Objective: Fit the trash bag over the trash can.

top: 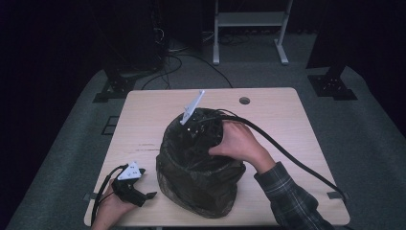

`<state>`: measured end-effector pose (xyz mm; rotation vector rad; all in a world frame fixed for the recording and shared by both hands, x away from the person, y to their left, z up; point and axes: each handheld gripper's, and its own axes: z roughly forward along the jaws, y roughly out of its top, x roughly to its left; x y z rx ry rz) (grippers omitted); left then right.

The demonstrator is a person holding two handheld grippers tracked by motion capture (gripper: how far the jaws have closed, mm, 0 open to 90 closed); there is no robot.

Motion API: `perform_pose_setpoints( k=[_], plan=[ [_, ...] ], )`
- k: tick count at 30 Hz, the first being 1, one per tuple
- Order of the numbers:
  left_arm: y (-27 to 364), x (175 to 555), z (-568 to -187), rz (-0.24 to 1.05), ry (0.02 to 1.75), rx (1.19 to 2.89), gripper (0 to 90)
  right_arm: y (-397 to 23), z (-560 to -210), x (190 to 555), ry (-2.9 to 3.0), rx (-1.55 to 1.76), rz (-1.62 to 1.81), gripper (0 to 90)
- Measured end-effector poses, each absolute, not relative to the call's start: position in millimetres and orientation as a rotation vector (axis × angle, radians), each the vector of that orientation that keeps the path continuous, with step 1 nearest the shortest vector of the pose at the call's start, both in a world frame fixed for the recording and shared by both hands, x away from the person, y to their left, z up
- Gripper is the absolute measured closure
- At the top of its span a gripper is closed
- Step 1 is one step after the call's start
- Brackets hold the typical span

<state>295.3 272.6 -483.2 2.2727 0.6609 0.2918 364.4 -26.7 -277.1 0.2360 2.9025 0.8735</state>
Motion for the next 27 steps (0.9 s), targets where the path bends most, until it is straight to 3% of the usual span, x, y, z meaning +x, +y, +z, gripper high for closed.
perform_pose_setpoints(
  k=[27],
  plan=[
    [272.6, 295.0, -483.2, 0.292, 0.660, 2.273, 0.0, -126.2, -248.0, 355.2, 2.711, 0.366, 1.125, 12.3]
  ],
)
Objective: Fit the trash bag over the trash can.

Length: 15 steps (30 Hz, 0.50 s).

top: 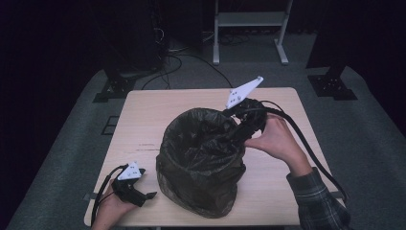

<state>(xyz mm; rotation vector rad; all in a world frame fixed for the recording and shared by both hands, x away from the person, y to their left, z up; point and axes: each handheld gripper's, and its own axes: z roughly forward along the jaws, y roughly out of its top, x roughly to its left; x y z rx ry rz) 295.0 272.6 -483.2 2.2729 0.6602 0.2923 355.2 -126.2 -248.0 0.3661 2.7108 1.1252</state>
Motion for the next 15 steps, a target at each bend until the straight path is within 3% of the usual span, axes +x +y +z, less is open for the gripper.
perform_pose_setpoints(
  k=[15],
  plan=[
    [272.6, 295.0, -483.2, 0.292, 0.660, 2.273, 0.0, -187.5, -260.6, 342.5, 2.635, 0.487, 1.189, 12.3]
  ],
)
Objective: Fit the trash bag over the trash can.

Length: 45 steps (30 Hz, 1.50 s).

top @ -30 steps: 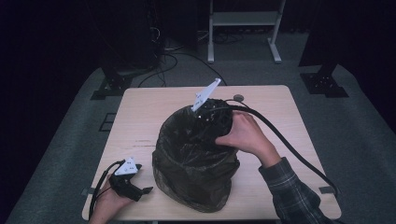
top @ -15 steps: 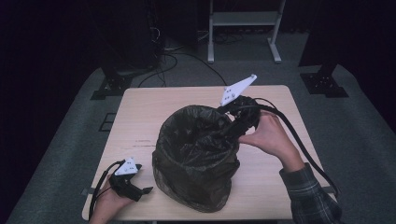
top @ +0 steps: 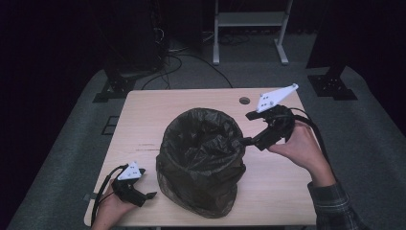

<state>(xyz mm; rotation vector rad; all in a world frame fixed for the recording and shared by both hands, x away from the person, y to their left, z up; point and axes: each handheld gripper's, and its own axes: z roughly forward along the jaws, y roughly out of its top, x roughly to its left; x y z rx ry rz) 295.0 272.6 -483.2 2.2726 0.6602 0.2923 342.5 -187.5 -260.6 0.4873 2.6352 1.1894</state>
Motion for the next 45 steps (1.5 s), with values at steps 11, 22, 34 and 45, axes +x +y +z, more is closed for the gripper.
perform_pose_setpoints(
  k=[11, 22, 34, 45],
  plan=[
    [272.5, 295.1, -483.3, 0.293, 0.660, 2.272, 0.0, -214.5, -287.7, 329.5, 2.613, 0.547, 1.220, 12.3],
    [272.6, 295.0, -483.1, 0.291, 0.660, 2.275, 0.0, -222.7, -333.4, 320.5, 2.633, 0.593, 1.271, 12.4],
    [272.6, 295.0, -483.1, 0.291, 0.656, 2.276, 0.0, -225.3, -377.1, 311.4, 2.641, 0.605, 1.269, 12.3],
    [272.6, 294.9, -483.1, 0.290, 0.655, 2.276, 0.0, -224.6, -410.4, 309.0, 2.642, 0.609, 1.290, 12.3]
  ],
)
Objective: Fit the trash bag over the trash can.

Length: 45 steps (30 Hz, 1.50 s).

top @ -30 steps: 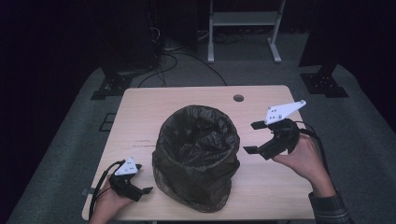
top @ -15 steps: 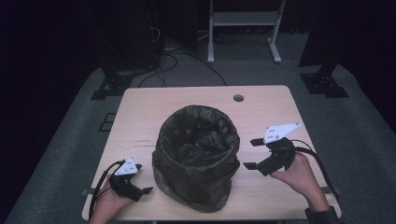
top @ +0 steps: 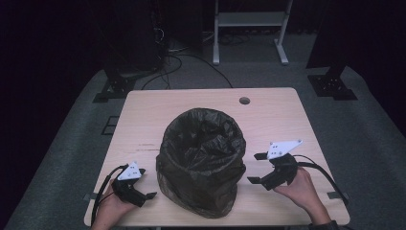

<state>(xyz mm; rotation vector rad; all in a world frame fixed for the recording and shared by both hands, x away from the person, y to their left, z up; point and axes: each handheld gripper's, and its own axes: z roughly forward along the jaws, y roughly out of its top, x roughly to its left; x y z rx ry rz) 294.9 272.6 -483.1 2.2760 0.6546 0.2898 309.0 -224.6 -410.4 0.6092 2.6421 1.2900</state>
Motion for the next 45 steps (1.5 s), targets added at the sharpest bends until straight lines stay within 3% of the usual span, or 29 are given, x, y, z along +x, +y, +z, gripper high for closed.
perform_pose_setpoints(
  k=[21, 45],
  plan=[
    [272.3, 294.7, -483.2, 0.287, 0.650, 2.276, 0.0, -229.3, -470.2, 305.9, 2.656, 0.660, 1.223, 12.3],
    [272.2, 294.5, -483.3, 0.286, 0.648, 2.275, 0.0, -224.9, -486.2, 302.8, 2.652, 0.638, 1.158, 12.4]
  ],
)
